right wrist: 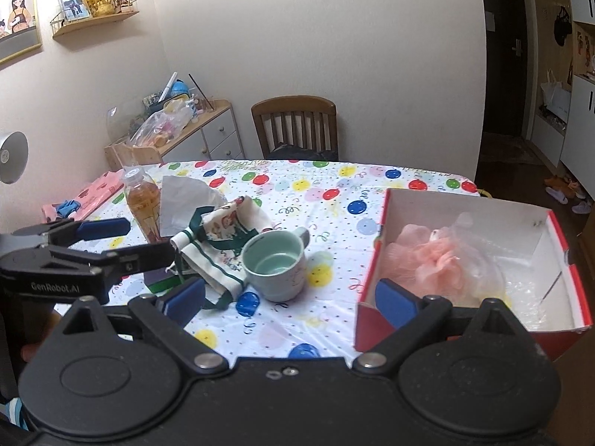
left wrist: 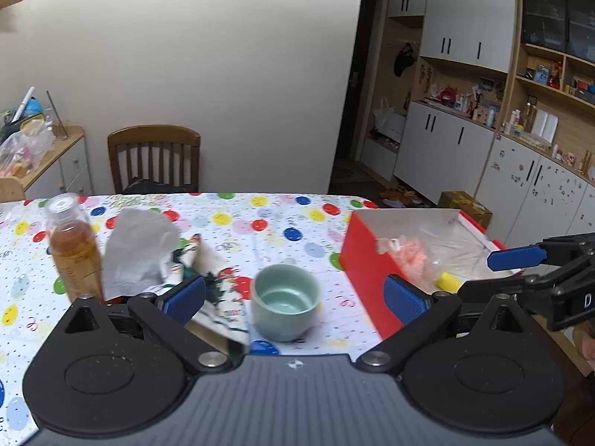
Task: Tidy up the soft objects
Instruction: 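Withdraw both tools from the box, then move the left tool to the white snack packet while the right tool approaches the Christmas cloth bag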
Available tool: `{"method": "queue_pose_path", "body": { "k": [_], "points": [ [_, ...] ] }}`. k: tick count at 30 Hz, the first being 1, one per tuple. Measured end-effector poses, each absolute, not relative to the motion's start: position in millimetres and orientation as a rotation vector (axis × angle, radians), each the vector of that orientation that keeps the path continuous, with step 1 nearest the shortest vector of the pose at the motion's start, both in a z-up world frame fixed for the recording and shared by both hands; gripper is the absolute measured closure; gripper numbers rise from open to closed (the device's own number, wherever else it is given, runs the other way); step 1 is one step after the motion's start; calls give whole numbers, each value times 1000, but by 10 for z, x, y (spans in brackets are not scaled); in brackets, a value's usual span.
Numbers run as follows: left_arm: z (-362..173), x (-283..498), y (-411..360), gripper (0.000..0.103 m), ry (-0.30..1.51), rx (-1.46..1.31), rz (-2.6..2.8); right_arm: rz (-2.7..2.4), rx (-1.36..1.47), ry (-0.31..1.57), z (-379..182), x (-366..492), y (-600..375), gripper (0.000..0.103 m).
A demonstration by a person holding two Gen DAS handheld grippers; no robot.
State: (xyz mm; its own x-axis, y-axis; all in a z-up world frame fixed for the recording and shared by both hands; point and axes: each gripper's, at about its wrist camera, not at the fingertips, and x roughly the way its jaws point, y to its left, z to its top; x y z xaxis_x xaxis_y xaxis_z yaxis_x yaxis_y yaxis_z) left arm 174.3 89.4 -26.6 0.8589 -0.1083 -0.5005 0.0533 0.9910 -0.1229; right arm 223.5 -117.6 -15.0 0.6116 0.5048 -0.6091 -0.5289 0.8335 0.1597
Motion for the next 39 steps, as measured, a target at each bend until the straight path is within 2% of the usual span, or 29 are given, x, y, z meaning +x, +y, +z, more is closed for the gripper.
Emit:
{"method": "queue_pose_path", "body": {
  "k": [25,27,39],
  "points": [
    [-1048,2102,2272,0,636,-159,27,595,-148,769,-395,2883,603,8],
    [-1096,2167,2334,0,641,-160,24,576,-167,779,-431,2976,739,13],
    [-1292,2463,2485,1,676,-148,-29,519,-190,870,-693,3520,1265,23]
  ]
}}
